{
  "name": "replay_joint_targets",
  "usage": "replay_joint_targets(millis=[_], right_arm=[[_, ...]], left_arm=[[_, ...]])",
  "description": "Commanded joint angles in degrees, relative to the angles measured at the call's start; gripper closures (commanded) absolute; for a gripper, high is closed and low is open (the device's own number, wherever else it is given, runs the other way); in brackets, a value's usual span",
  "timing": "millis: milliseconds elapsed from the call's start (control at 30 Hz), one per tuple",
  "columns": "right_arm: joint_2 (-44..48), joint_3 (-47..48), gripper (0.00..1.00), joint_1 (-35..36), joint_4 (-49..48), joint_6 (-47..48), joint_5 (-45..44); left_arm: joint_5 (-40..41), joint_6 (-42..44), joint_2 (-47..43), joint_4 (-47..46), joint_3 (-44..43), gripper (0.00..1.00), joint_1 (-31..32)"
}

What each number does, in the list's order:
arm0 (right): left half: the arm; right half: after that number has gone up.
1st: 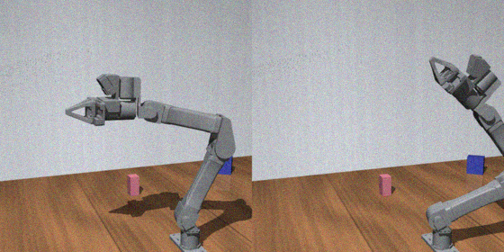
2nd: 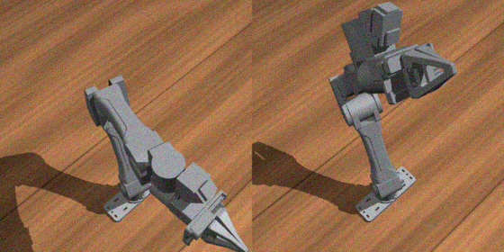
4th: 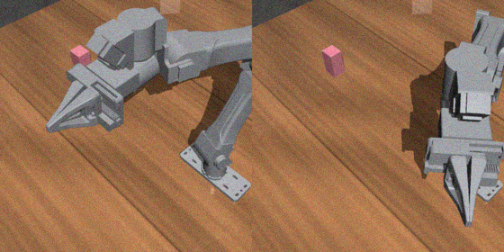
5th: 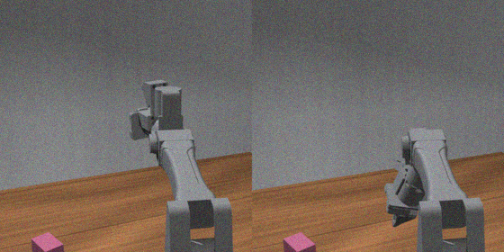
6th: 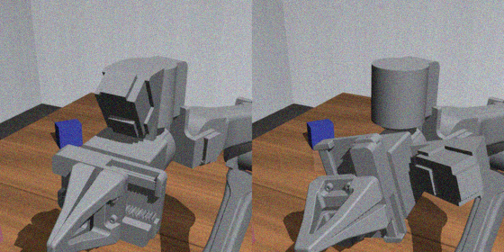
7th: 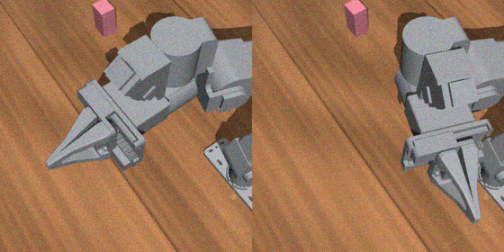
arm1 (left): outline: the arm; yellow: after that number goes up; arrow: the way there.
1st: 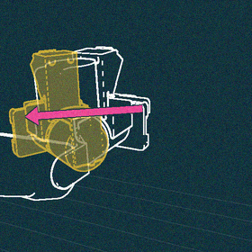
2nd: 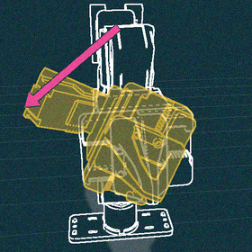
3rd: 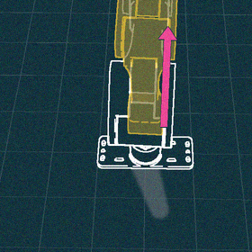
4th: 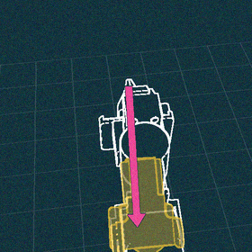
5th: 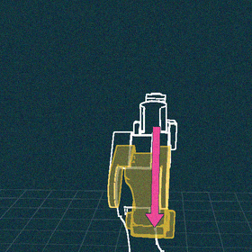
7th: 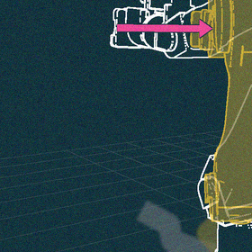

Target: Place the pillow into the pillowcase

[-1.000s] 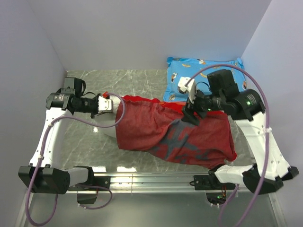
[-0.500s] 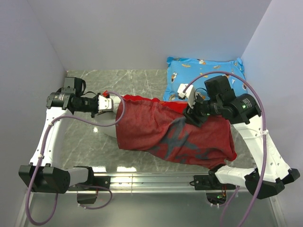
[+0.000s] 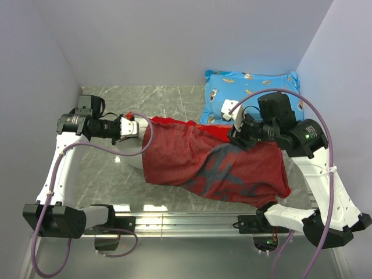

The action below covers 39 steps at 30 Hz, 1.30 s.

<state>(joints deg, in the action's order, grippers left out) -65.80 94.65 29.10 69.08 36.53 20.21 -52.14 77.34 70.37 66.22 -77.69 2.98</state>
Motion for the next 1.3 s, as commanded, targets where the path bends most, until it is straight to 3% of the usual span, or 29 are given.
replay_joint_targets(millis=[0,233,300,433,600,700,867,1000,1067,1267], right_arm=[[1.6,-3.3,0.49,0.1,3.1,6.9,-1.5],[6.7,-11.6,0.51,0.0,1.5,10.0,-6.8],[6.0,-9.4,0.57,0.0,1.3,6.9,-4.0],[2.4,-6.1,0.82,0.9,-1.3,2.4,0.9],[-2.2,-5.3,1.00,5.5,-8.7,-3.5,4.3],[-3.1,-6.1,1.00,7.9,-12.8,-7.4,6.9],[-7.1,-4.1,1.00,17.0,-27.9,-17.8,7.9],[-14.6,11.2,1.00,17.5,-33.5,-28.0,3.7],[-16.6,14.1,1.00,17.0,-33.1,-28.5,1.4],[-9.0,-0.9,1.00,11.6,-28.8,-20.8,-1.7]], left_arm=[[-0.4,0.7,-0.3,-0.3,-0.3,0.96,-0.2],[-0.9,-0.3,-0.4,-1.0,-0.3,0.96,-0.1],[-1.2,-0.8,-0.6,-1.3,-0.4,0.96,0.2],[-1.0,-2.1,-1.0,-2.9,-0.2,0.97,1.9],[-1.6,-4.7,-1.1,-5.0,0.0,0.97,4.0],[-2.8,-8.6,-1.5,-8.2,0.1,0.98,5.2],[-4.9,-17.5,-1.6,-14.4,0.2,0.98,6.9],[-5.9,-21.7,-2.3,-16.8,0.0,0.99,7.1],[-5.9,-23.7,-3.4,-18.1,0.2,0.99,7.1],[-3.7,-25.1,-8.3,-18.5,4.4,1.00,6.9]])
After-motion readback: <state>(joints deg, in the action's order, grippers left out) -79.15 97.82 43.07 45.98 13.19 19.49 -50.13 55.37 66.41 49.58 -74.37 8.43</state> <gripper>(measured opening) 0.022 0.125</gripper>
